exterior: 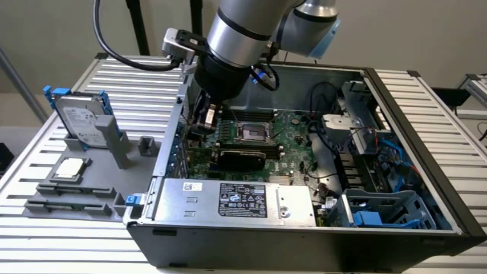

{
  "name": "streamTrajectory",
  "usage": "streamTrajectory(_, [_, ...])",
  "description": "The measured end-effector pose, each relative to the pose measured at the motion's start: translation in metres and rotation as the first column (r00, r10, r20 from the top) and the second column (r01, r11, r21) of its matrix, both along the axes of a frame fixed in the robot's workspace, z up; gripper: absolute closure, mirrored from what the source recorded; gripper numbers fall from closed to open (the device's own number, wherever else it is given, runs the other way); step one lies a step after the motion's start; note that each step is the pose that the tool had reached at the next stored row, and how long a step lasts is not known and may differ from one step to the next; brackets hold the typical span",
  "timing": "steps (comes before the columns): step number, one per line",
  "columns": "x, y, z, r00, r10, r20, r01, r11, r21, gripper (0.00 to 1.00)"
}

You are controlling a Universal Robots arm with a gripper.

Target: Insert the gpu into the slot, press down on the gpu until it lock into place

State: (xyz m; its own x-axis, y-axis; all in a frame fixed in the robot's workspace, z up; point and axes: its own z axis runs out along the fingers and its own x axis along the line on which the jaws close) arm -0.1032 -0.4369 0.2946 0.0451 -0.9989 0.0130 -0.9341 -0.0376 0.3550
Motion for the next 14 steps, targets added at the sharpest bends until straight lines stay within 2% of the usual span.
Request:
streamTrajectory(5, [0.0,0.0,0.0,0.9986,0.053,0.0007,-0.053,0.9982,0.0294,0.89])
streamTrajectory(10, [0.0,0.0,0.0,0.9944,0.106,0.0031,-0.106,0.9927,0.058,0.89])
streamTrajectory(12, [0.0001,0.0,0.0,0.9915,0.13,0.004,-0.13,0.9893,0.0663,0.89])
streamTrajectory(14, [0.0,0.0,-0.0001,0.9873,0.159,0.0047,-0.159,0.9848,0.0702,0.89])
